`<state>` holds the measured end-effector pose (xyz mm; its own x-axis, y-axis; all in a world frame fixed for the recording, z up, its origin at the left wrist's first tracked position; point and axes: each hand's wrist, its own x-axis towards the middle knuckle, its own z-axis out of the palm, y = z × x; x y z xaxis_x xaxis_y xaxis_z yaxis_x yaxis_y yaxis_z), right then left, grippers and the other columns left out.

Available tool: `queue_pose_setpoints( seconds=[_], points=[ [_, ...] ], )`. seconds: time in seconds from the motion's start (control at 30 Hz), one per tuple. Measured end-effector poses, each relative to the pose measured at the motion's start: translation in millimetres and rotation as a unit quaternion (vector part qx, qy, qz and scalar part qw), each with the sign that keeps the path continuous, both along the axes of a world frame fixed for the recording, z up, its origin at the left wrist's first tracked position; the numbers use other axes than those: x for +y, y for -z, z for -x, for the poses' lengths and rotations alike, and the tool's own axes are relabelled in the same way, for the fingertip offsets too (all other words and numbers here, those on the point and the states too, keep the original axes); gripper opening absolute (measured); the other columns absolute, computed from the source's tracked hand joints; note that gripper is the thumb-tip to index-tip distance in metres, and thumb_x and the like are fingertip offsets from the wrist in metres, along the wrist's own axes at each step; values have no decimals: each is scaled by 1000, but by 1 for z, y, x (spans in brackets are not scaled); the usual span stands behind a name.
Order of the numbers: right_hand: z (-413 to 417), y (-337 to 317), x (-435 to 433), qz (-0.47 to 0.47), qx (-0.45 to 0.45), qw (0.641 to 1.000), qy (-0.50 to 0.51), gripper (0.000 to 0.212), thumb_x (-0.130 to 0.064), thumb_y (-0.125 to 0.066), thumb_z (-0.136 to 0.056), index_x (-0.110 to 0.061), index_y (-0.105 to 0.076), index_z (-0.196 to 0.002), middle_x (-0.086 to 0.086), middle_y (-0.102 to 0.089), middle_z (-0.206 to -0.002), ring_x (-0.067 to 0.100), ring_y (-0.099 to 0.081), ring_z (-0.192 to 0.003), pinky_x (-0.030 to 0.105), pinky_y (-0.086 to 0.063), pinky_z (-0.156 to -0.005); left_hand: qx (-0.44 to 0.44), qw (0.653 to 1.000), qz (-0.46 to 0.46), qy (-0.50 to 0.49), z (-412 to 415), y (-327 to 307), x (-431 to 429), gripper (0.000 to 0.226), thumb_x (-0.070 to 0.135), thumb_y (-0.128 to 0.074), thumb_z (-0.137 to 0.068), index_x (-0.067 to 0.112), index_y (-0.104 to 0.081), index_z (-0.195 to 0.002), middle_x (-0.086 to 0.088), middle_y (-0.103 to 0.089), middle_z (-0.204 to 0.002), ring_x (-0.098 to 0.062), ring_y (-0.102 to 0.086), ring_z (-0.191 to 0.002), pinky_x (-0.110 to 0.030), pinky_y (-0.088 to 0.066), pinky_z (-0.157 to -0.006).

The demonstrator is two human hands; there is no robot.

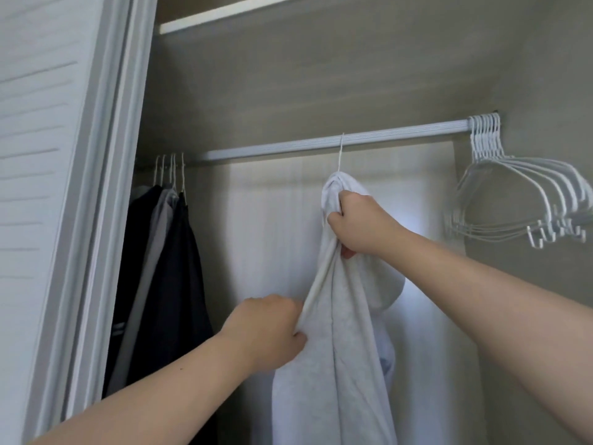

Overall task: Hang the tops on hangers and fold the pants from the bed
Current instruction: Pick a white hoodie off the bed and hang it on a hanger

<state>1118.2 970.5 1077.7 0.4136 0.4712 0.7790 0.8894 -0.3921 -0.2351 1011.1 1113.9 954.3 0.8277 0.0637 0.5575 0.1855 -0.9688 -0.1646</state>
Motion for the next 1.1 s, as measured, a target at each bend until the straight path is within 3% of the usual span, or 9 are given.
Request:
queue_pose_setpoints(
  seconds=[0.1,0.17,0.37,0.57,0.73,0.87,0.93,1.0,1.1],
  points=[
    [-6,3,11,-11,28,998,-64,15,-15,-38,-96,-9,-45,-85,16,-68,-66,26,-69,-48,33,-56,-50,5,999,-7,-35,14,-3,9,20,39,-49,-91,30,-42,-74,9,-54,-77,-18,-57,-73,-30,-46,-64],
    [-9,4,20,-22,36,994,-101,15,-13,-38,-96,-10,-45,-83,17,-68,-68,29,-69,-50,37,-59,-52,6,998,-17,-60,23,-7,15,27,38,-50,-90,28,-35,-70,9,-48,-72,-20,-54,-72,-31,-42,-64],
    [-18,2,72,-9,49,985,-167,15,-13,-41,-96,-6,-48,-84,24,-67,-78,33,-71,-55,48,-60,-60,15,992,-31,-125,44,-15,31,24,32,-51,-88,23,-38,-71,5,-50,-75,-25,-57,-75,-31,-40,-63],
    [-19,-2,149,-1,71,967,-243,17,-13,-42,-99,-2,-54,-103,25,-68,-87,35,-71,-56,51,-60,-62,12,974,-5,-227,66,-22,49,16,27,-51,-89,18,-44,-78,2,-52,-79,-21,-52,-67,-30,-33,-53],
    [-15,-1,213,3,95,954,-284,15,-12,-41,-101,-6,-54,-108,25,-68,-87,33,-70,-52,46,-61,-57,0,949,37,-313,77,-26,64,13,19,-49,-91,20,-43,-79,1,-53,-83,-22,-54,-72,-31,-38,-58],
    [-3,-2,257,23,70,955,-288,12,-15,-40,-102,-10,-48,-95,25,-68,-87,32,-65,-57,32,-50,-51,6,923,32,-384,72,-22,78,22,6,-48,-91,18,-37,-77,0,-48,-79,-19,-48,-65,-32,-36,-55],
    [0,-2,277,34,57,957,-282,13,-15,-41,-103,-8,-51,-107,25,-68,-95,31,-60,-64,30,-41,-49,16,910,22,-413,66,-20,84,22,-1,-49,-87,16,-36,-80,-1,-45,-78,-19,-44,-61,-32,-34,-53],
    [-2,-2,294,37,47,958,-280,29,-15,-42,-103,-4,-51,-128,26,-67,-100,35,-62,-75,31,-40,-53,21,902,19,-431,62,-20,90,22,-2,-52,-85,15,-37,-86,-1,-44,-77,-18,-43,-59,-32,-34,-51],
    [-10,3,315,36,50,954,-294,33,-16,-43,-104,-4,-49,-134,25,-67,-102,35,-62,-78,31,-40,-52,24,892,7,-451,57,-20,99,22,-1,-54,-85,15,-40,-91,1,-44,-76,-18,-42,-58,-31,-29,-48]
  ],
)
